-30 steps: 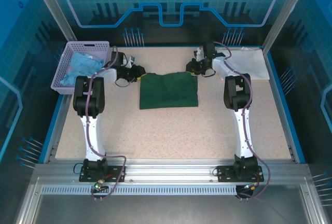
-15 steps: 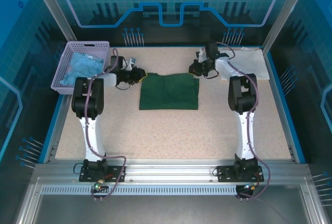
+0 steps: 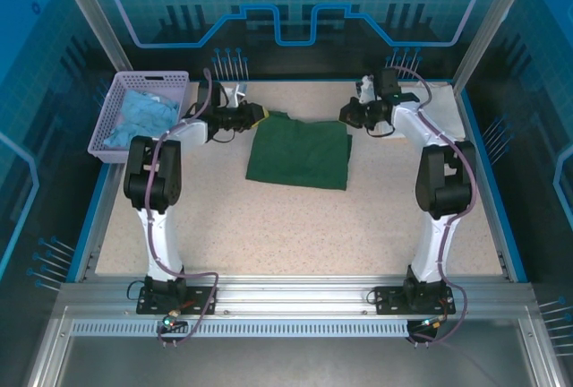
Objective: Fold and stack the t-shirts
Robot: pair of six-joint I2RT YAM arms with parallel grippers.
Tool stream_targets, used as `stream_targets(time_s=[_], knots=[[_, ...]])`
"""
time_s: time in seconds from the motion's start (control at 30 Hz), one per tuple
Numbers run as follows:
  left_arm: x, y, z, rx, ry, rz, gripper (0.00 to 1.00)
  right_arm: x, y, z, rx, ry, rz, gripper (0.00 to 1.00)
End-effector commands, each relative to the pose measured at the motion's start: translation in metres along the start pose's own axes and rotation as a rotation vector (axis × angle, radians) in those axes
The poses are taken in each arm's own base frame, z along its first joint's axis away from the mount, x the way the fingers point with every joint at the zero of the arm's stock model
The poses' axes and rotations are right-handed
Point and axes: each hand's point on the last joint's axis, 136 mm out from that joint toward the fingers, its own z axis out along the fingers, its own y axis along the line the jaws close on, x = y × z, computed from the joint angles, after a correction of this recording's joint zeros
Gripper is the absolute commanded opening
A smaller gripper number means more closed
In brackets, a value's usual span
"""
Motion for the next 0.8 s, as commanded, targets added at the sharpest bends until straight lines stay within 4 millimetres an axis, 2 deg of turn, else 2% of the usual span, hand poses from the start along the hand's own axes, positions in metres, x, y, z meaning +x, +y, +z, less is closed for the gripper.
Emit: stream_targets(time_s=[0.0, 0.1, 0.27, 0.4, 0.5, 0.57, 0.63, 0.77], knots=[[-0.007, -0.007, 0.008, 0.017, 0.033, 0.012, 0.23, 0.002, -0.025, 0.0, 0.035, 0.002, 0.07, 0.0], [-0.013, -0.005, 0.026, -0.005, 0.066, 0.014, 0.24, -0.006, -0.04, 0.005, 0.065, 0.002, 0.108, 0.0], [-0.028, 0.025, 0.055, -0.087, 0.105, -0.03, 0.32, -0.013, -0.084, 0.018, 0.138, 0.028, 0.252, 0.0], [-0.031, 0.034, 0.07, -0.139, 0.132, -0.033, 0.35, -0.008, -0.098, 0.025, 0.118, 0.022, 0.295, 0.0], [-0.033, 0.04, 0.063, -0.211, 0.105, -0.04, 0.47, -0.006, -0.1, 0.024, 0.114, 0.014, 0.305, 0.0], [-0.032, 0.044, 0.05, -0.291, 0.067, -0.053, 0.6, -0.007, -0.1, 0.017, 0.133, -0.006, 0.306, 0.0], [-0.03, 0.042, 0.036, -0.342, 0.03, -0.074, 0.68, -0.006, -0.105, 0.008, 0.166, -0.026, 0.335, 0.0], [-0.017, 0.015, 0.022, -0.358, -0.049, -0.067, 0.75, 0.004, -0.116, 0.004, 0.185, -0.055, 0.4, 0.0]])
